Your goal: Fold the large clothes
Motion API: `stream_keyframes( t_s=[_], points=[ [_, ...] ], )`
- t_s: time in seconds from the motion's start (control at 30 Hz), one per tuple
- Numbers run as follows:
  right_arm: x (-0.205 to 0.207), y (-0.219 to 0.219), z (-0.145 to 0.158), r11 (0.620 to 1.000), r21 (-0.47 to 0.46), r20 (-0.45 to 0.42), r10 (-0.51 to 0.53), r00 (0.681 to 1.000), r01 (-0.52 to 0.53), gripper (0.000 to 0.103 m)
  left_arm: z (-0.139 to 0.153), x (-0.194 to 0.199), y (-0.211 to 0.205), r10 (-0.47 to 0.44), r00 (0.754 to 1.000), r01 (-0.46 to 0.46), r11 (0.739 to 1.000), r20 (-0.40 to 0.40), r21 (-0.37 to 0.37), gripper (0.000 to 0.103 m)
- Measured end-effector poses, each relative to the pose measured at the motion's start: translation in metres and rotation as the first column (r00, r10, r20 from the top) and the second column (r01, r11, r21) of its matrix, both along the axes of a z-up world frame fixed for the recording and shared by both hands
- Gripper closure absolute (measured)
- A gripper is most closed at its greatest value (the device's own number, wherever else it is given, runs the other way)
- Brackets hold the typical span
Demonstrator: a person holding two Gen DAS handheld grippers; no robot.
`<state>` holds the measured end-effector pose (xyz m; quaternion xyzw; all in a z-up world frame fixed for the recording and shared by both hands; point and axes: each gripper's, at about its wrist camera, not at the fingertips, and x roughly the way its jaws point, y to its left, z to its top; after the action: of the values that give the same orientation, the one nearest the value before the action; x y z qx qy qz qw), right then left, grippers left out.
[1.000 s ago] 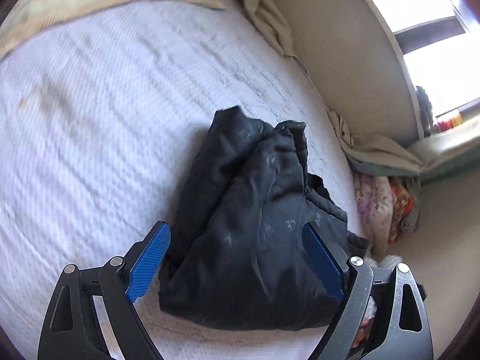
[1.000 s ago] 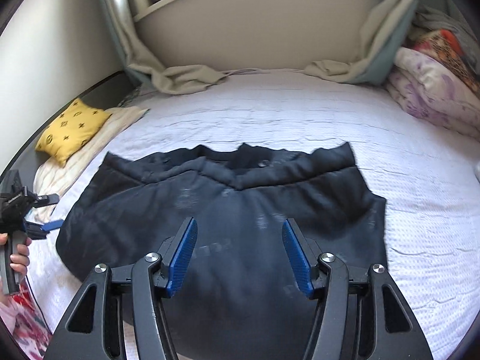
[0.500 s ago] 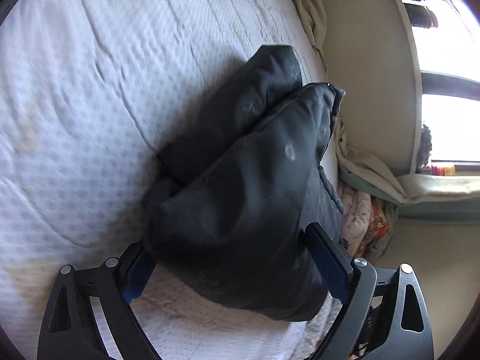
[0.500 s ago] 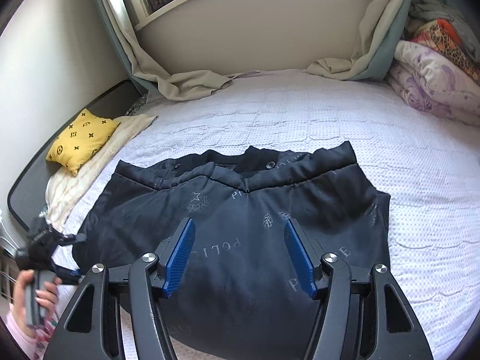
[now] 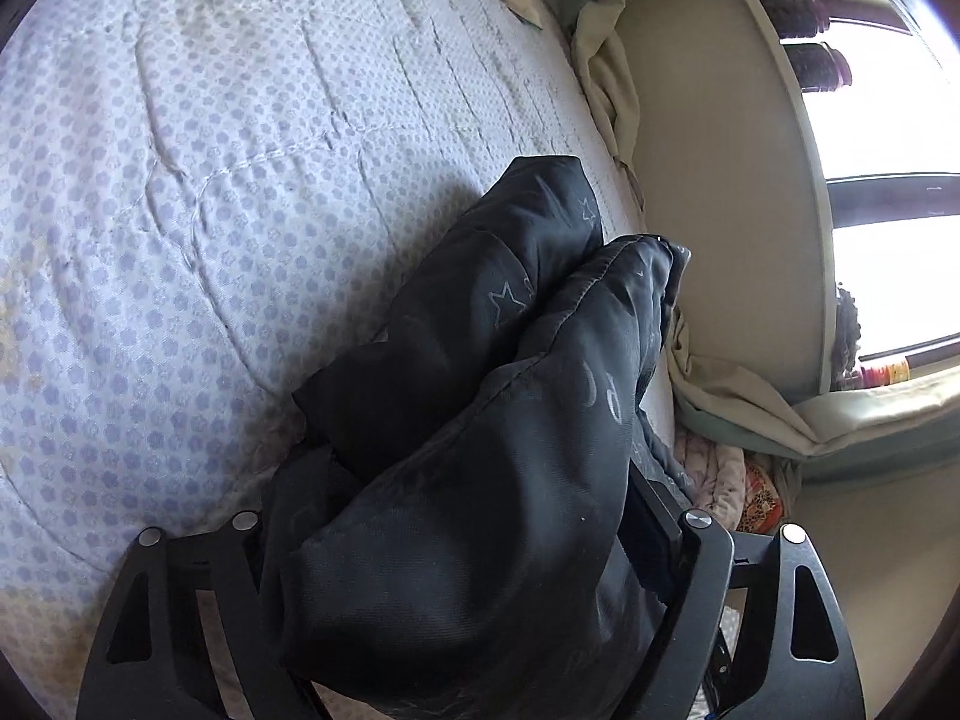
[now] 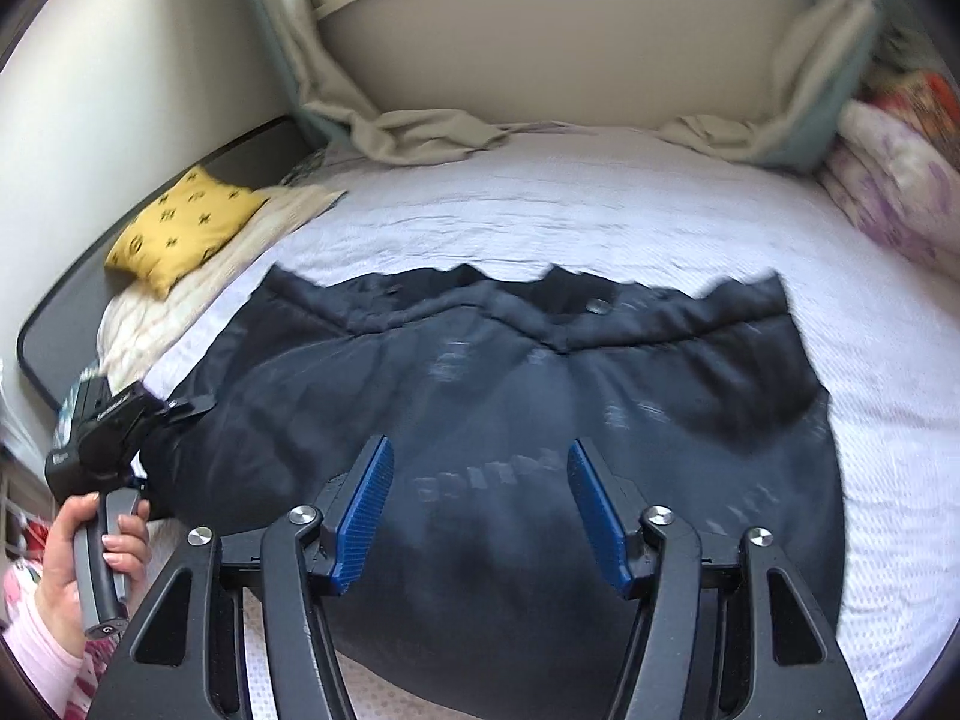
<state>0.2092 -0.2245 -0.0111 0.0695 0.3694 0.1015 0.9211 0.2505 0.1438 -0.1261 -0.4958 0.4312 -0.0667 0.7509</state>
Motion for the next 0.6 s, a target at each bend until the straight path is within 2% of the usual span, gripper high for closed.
stream_keyframes(
  t_s=[0.13, 0.2, 0.33, 0.43, 0.47, 0.6],
  points=[
    [0.007, 0.046, -0.004, 0.989, -0.109, 0.017, 0.100, 0.995, -0.097, 0.060, 0.001, 0.003, 0.000, -0.001, 1.000, 0.001, 1.000, 0.011, 0.008, 0.025],
    [0.013, 0.062, -0.018, 0.976, -0.194, -0.021, 0.092, 0.996, -0.095, 0.065, 0.000, 0.004, 0.001, -0.009, 1.000, 0.009, 1.000, 0.017, 0.009, 0.033],
    [0.019, 0.077, -0.049, 0.946, -0.307, -0.060, 0.086, 0.994, -0.101, 0.066, 0.007, 0.004, 0.005, -0.030, 0.998, 0.028, 0.999, 0.063, 0.031, 0.050],
    [0.020, 0.085, -0.064, 0.923, -0.368, -0.056, 0.100, 0.993, -0.114, 0.066, 0.029, 0.003, -0.003, -0.068, 0.991, 0.053, 0.991, 0.117, 0.126, 0.059],
    [0.022, 0.084, -0.067, 0.928, -0.357, -0.062, 0.095, 0.994, -0.111, 0.066, 0.041, 0.002, -0.010, -0.093, 0.985, 0.066, 0.981, 0.145, 0.182, 0.061],
    [0.029, 0.074, -0.076, 0.945, -0.307, -0.088, 0.090, 0.992, -0.113, 0.066, 0.081, -0.005, -0.035, -0.181, 0.959, 0.105, 0.942, 0.218, 0.320, 0.066]
  ],
)
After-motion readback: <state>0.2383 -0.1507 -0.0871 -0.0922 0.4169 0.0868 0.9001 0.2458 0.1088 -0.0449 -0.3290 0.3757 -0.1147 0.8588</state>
